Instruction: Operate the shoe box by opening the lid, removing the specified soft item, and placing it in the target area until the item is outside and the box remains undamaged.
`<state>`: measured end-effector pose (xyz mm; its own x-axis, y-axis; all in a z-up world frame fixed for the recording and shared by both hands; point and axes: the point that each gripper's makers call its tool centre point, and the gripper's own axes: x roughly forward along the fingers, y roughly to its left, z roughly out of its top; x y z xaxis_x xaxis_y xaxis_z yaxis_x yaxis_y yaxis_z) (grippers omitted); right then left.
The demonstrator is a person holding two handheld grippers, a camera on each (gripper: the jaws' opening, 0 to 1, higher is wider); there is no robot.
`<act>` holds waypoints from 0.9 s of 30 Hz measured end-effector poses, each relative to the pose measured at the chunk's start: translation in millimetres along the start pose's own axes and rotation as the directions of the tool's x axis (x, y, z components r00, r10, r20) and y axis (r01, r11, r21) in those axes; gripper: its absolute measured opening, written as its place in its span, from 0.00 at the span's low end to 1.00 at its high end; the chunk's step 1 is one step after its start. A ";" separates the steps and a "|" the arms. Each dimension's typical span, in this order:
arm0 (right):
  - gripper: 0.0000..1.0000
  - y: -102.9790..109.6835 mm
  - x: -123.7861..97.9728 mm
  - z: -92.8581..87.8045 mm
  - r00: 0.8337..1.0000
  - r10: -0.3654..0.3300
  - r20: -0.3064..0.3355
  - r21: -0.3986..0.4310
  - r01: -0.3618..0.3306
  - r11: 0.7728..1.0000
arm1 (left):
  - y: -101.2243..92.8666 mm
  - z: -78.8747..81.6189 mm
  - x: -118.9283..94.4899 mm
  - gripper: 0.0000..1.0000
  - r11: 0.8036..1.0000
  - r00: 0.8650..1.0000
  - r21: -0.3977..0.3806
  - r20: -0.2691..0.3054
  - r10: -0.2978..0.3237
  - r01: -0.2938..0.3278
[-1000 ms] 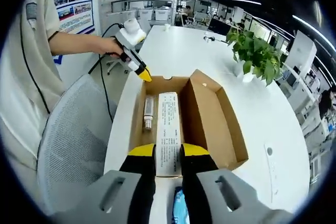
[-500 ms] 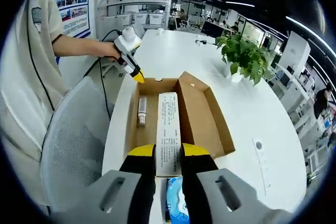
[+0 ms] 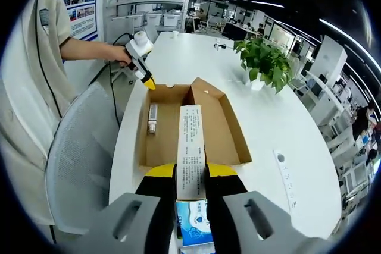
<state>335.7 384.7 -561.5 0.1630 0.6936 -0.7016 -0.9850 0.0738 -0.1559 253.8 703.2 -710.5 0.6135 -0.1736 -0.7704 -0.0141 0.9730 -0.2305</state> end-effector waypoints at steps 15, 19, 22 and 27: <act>0.15 -32.8 -28.9 -31.4 0.997 -0.068 -0.044 0.008 0.069 0.998 | 1.2 0.2 0.3 0.05 1.000 1.000 -0.005 -0.005 -0.004 0.004; 0.15 -39.5 -33.5 -39.8 0.995 -0.079 -0.058 0.008 0.080 0.997 | 1.5 0.1 0.3 0.05 1.000 1.000 -0.003 -0.008 -0.005 0.005; 0.15 -47.8 -38.8 -50.4 0.993 -0.091 -0.073 0.017 0.092 0.996 | 1.7 0.3 0.4 0.05 1.000 1.000 -0.001 -0.008 -0.004 0.004; 0.15 -58.7 -43.6 -63.0 0.990 -0.108 -0.089 0.025 0.110 0.994 | 1.7 0.6 0.8 0.05 1.000 1.000 -0.004 -0.009 -0.004 0.004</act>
<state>389.9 305.0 -565.6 0.2725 0.6148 -0.7401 -0.9621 0.1675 -0.2151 254.7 704.8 -711.1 0.6068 -0.1785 -0.7746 -0.0152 0.9717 -0.2359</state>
